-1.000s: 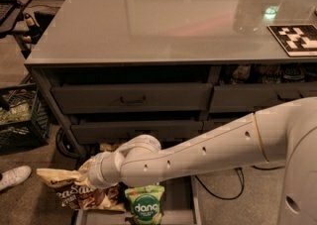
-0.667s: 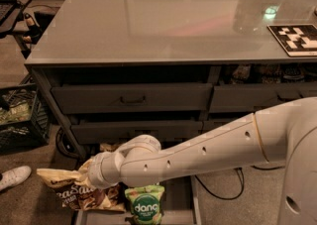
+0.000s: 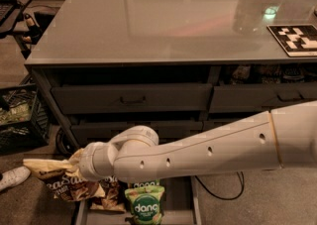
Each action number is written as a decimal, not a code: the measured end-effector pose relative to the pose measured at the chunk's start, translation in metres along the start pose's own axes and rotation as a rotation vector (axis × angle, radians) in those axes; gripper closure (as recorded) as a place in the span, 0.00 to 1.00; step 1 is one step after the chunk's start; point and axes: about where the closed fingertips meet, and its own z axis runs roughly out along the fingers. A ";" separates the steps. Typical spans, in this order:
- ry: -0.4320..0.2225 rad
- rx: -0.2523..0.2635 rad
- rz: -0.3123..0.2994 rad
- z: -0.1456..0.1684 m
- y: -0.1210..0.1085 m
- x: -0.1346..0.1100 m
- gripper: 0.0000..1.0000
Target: Pick brown chip bag from bottom drawer and place on counter
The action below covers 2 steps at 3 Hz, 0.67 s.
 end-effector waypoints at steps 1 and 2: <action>-0.011 0.045 -0.071 -0.022 -0.009 -0.041 1.00; -0.003 0.062 -0.137 -0.038 -0.019 -0.077 1.00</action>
Offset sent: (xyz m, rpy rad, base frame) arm 0.0159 -0.0041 0.1438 -0.0228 -0.1903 0.0408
